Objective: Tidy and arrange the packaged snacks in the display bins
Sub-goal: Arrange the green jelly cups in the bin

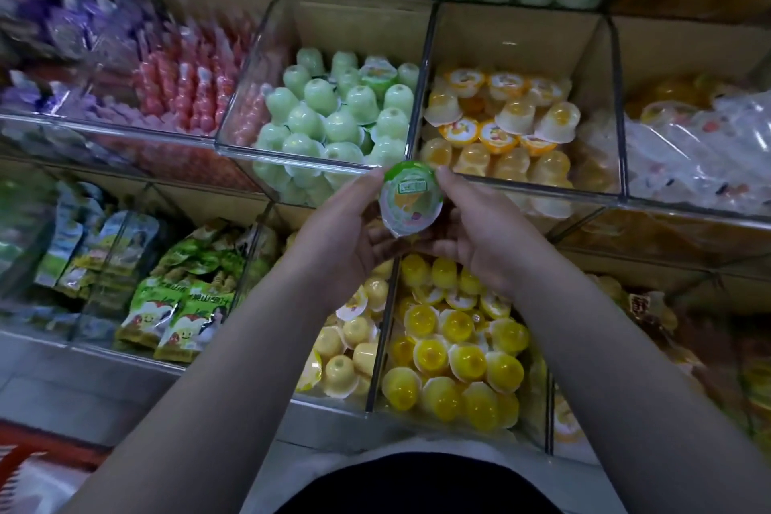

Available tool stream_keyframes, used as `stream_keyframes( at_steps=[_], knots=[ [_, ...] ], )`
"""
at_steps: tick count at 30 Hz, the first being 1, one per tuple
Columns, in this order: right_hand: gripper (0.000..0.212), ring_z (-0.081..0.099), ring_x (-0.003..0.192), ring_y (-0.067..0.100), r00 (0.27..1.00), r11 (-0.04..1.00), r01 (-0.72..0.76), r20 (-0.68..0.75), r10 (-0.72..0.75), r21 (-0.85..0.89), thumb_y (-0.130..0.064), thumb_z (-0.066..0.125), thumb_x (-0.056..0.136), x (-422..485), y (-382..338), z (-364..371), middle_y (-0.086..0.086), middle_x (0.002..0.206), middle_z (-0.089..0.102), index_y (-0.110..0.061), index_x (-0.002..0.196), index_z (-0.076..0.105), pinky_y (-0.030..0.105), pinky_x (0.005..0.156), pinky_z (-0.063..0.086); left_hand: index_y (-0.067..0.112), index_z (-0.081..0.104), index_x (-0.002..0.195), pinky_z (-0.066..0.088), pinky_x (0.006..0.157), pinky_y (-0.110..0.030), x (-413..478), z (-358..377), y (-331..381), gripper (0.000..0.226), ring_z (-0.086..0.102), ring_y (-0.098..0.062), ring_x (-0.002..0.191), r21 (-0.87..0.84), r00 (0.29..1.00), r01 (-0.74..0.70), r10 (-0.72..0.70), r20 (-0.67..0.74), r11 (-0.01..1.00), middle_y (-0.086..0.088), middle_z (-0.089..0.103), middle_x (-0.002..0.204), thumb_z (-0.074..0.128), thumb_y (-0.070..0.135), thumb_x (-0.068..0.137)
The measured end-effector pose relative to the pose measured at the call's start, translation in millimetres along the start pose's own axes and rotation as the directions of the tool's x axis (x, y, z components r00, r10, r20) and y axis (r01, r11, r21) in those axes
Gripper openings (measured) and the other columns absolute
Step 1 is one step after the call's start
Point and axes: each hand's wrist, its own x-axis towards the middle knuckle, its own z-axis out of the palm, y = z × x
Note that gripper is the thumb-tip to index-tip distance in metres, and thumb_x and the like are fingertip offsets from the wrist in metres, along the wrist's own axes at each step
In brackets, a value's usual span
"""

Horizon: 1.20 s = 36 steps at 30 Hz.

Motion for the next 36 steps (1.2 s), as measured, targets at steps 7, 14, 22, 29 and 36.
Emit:
stream_keyframes(
  at_steps=[7,14,22,29,36],
  knots=[
    [0.035,0.067,0.081,0.023,1.000,1.000,-0.016,0.024,0.016,-0.002,-0.042,0.047,0.099,17,-13,9,0.014,0.096,0.070,-0.013,0.099,0.066,0.034,0.064,0.060,0.019,0.059,0.128,0.054,0.058,-0.023,13,-8,20,0.033,0.069,-0.013,0.071,0.054,0.997,-0.070,0.067,0.044,0.996,-0.006,0.066,0.107,0.043,0.031,0.101],
    [0.049,0.071,0.089,0.028,0.998,0.999,-0.027,-0.049,0.028,0.028,-0.050,0.043,0.098,39,-19,34,0.016,0.100,0.072,-0.007,0.107,0.064,0.036,0.068,0.059,0.020,0.061,0.123,0.055,0.064,-0.025,30,-31,45,0.029,0.067,-0.016,0.077,0.091,0.997,-0.062,0.057,0.060,0.994,-0.009,0.065,0.116,0.046,0.030,0.100],
    [0.030,0.068,0.075,0.016,0.992,1.000,0.025,-0.122,-0.025,0.000,-0.042,0.047,0.100,58,-30,67,0.008,0.096,0.071,-0.018,0.103,0.065,0.031,0.065,0.055,0.009,0.060,0.120,0.056,0.079,-0.028,53,-59,74,0.028,0.069,-0.023,0.094,0.051,0.997,-0.038,0.034,0.063,0.998,-0.005,0.073,0.107,0.056,0.023,0.096],
    [0.023,0.070,0.083,0.016,0.982,0.990,0.112,-0.161,-0.097,0.086,-0.026,0.047,0.102,73,-37,77,0.013,0.104,0.072,-0.010,0.107,0.063,0.025,0.064,0.056,0.011,0.060,0.115,0.053,0.091,-0.026,74,-74,86,0.041,0.069,-0.016,0.099,0.091,0.989,-0.081,0.069,0.132,0.993,-0.003,0.072,0.103,0.076,0.013,0.077],
    [0.024,0.072,0.090,0.019,0.945,0.975,0.181,-0.298,-0.137,0.126,-0.018,0.043,0.104,96,-45,84,0.014,0.105,0.072,-0.009,0.102,0.065,0.028,0.075,0.057,0.020,0.064,0.118,0.055,0.085,-0.024,105,-72,95,0.041,0.069,-0.013,0.096,0.425,0.966,-0.243,0.180,0.184,0.872,0.003,0.074,0.102,0.077,0.016,0.080]
  ],
)
